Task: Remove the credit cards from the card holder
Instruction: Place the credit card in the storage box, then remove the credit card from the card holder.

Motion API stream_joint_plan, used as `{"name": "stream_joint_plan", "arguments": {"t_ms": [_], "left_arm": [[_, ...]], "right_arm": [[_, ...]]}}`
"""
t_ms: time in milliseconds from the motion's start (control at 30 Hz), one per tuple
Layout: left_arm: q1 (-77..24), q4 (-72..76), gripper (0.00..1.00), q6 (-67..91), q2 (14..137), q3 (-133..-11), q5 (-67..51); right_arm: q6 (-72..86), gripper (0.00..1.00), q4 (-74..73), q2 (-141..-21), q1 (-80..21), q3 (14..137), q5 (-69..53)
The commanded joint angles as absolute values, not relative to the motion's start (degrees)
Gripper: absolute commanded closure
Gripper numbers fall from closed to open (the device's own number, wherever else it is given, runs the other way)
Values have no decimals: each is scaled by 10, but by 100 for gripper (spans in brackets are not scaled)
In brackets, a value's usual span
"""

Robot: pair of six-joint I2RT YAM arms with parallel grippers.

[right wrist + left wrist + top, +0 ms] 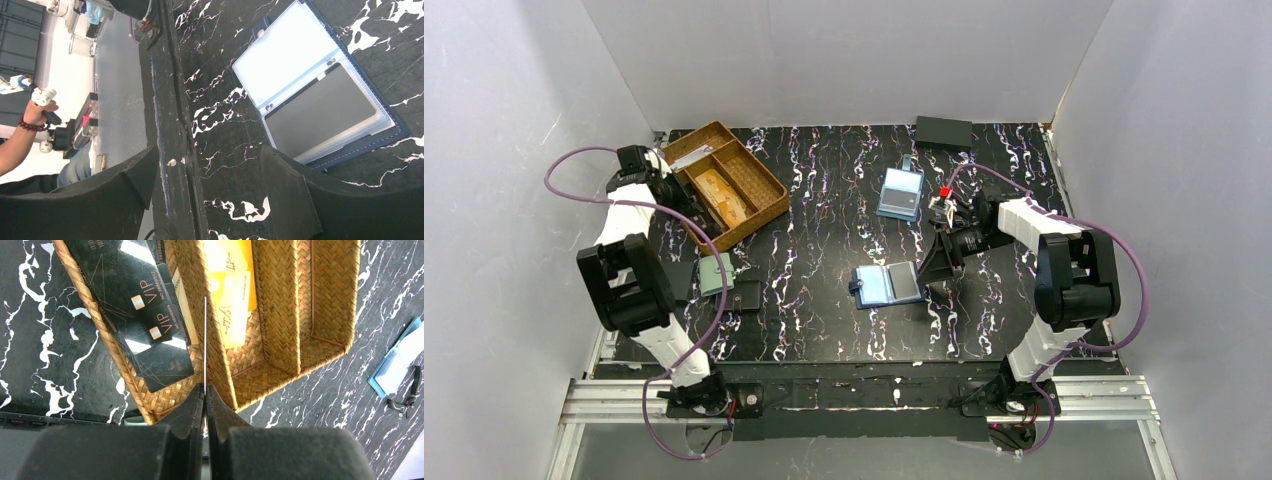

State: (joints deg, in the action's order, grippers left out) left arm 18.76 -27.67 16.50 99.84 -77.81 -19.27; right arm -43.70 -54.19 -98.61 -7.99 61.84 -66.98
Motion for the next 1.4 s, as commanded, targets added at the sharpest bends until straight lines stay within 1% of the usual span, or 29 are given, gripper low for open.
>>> {"name": "stream_joint_plan", "arguments": {"t_ms": [0,233,367,533,667,767,833,900,967,1000,1033,1067,1100,1133,1200,1300,1367], "left_arm": [[191,-297,100,170,1022,-811,-184],[191,-300,100,181,1052,-832,-181],[191,-310,98,184,1066,-849,-166],[191,-338,84,192,1071,-872,-128],[192,-336,81,194,1034,-865,-117],[191,-327,79,195,980,-849,-110],[191,-311,75,197,937,-830,-109],[191,-296,70,199,890,-807,-114],[191,-279,60,209,839,-776,-125],[192,-267,53,216,812,-758,-134],[192,-257,44,223,787,-738,-144],[192,-241,32,238,758,-714,-152],[192,-227,15,263,731,-688,-156],[194,-212,3,289,704,-658,-161],[200,-165,2,333,656,-580,-216],[201,-52,2,384,606,-489,-360],[201,20,2,436,589,-446,-431]], "right_arm": [[-439,17,-542,-973,-77,622,-672],[-439,17,-542,-975,-77,622,-672],[-440,17,-543,-976,-77,622,-674],[-441,17,-544,-975,-77,622,-674],[-442,17,-545,-974,-76,622,-675],[-443,17,-545,-975,-76,622,-675],[-445,17,-547,-973,-76,623,-674],[-449,17,-550,-972,-76,623,-673],[-459,17,-558,-971,-76,627,-669],[-467,17,-563,-971,-76,629,-665],[-474,17,-569,-970,-76,631,-660],[-481,17,-573,-968,-75,633,-655],[-484,17,-574,-965,-74,634,-650],[-487,17,-574,-962,-73,634,-646],[-487,17,-568,-953,-71,633,-636],[-479,17,-551,-940,-68,626,-621],[-466,17,-534,-932,-65,621,-610]]}}
